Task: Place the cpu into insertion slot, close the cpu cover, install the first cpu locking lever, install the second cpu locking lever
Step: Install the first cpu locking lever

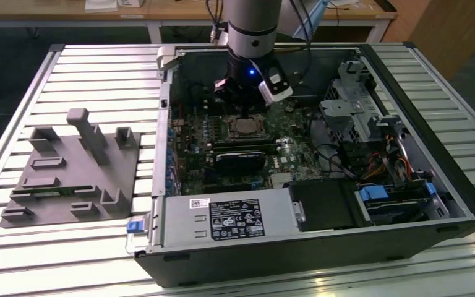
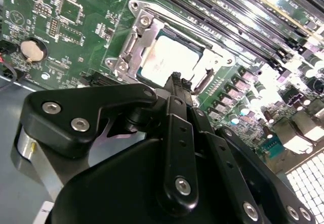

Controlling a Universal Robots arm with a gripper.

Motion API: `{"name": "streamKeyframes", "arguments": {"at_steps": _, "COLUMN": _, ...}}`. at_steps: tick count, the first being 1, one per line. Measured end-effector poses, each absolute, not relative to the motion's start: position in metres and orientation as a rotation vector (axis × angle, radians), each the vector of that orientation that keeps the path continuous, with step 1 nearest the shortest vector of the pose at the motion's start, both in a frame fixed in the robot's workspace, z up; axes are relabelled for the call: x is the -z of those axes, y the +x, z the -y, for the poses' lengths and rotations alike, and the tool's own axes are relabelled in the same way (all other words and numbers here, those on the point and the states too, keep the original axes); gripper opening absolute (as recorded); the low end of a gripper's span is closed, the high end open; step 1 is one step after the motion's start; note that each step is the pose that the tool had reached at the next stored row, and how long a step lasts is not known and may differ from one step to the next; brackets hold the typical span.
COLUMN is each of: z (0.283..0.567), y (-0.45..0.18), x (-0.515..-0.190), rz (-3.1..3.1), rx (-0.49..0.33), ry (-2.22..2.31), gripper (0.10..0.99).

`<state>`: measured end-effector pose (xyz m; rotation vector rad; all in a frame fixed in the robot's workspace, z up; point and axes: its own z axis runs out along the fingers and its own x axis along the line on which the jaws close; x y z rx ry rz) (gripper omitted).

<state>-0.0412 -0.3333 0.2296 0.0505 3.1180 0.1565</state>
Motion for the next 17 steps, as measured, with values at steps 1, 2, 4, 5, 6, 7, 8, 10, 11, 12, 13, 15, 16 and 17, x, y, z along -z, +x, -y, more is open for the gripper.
{"name": "streamKeyframes", "arguments": {"at_steps": 1, "z": 0.333, "y": -0.043, "x": -0.230, "rz": -3.118, "rx": -0.157, "ry": 0.051, "gripper": 0.106}}
{"name": "streamKeyframes", "arguments": {"at_steps": 2, "z": 0.333, "y": -0.044, "x": -0.230, "rz": -3.118, "rx": -0.157, "ry": 0.050, "gripper": 0.106}}
{"name": "streamKeyframes", "arguments": {"at_steps": 4, "z": 0.333, "y": -0.048, "x": -0.230, "rz": -3.118, "rx": -0.156, "ry": 0.050, "gripper": 0.106}}
{"name": "streamKeyframes", "arguments": {"at_steps": 5, "z": 0.333, "y": -0.049, "x": -0.230, "rz": -3.118, "rx": -0.156, "ry": 0.050, "gripper": 0.106}}
{"name": "streamKeyframes", "arguments": {"at_steps": 6, "z": 0.333, "y": -0.052, "x": -0.230, "rz": -3.118, "rx": -0.156, "ry": 0.050, "gripper": 0.106}}
{"name": "streamKeyframes", "arguments": {"at_steps": 7, "z": 0.333, "y": -0.054, "x": -0.230, "rz": -3.118, "rx": -0.156, "ry": 0.051, "gripper": 0.106}}
{"name": "streamKeyframes", "arguments": {"at_steps": 8, "z": 0.333, "y": -0.056, "x": -0.230, "rz": -3.118, "rx": -0.156, "ry": 0.050, "gripper": 0.106}}
{"name": "streamKeyframes", "arguments": {"at_steps": 10, "z": 0.333, "y": -0.060, "x": -0.230, "rz": -3.118, "rx": -0.156, "ry": 0.050, "gripper": 0.106}}
{"name": "streamKeyframes", "arguments": {"at_steps": 11, "z": 0.333, "y": -0.063, "x": -0.230, "rz": -3.118, "rx": -0.157, "ry": 0.050, "gripper": 0.106}}
{"name": "streamKeyframes", "arguments": {"at_steps": 12, "z": 0.333, "y": -0.065, "x": -0.230, "rz": -3.118, "rx": -0.156, "ry": 0.051, "gripper": 0.106}}
{"name": "streamKeyframes", "arguments": {"at_steps": 13, "z": 0.333, "y": -0.067, "x": -0.230, "rz": -3.118, "rx": -0.156, "ry": 0.050, "gripper": 0.106}}
{"name": "streamKeyframes", "arguments": {"at_steps": 15, "z": 0.333, "y": -0.072, "x": -0.230, "rz": -3.118, "rx": -0.157, "ry": 0.050, "gripper": 0.106}}
{"name": "streamKeyframes", "arguments": {"at_steps": 16, "z": 0.333, "y": -0.075, "x": -0.230, "rz": -3.118, "rx": -0.157, "ry": 0.050, "gripper": 0.106}}
{"name": "streamKeyframes", "arguments": {"at_steps": 17, "z": 0.333, "y": -0.077, "x": -0.230, "rz": -3.118, "rx": -0.156, "ry": 0.051, "gripper": 0.106}}
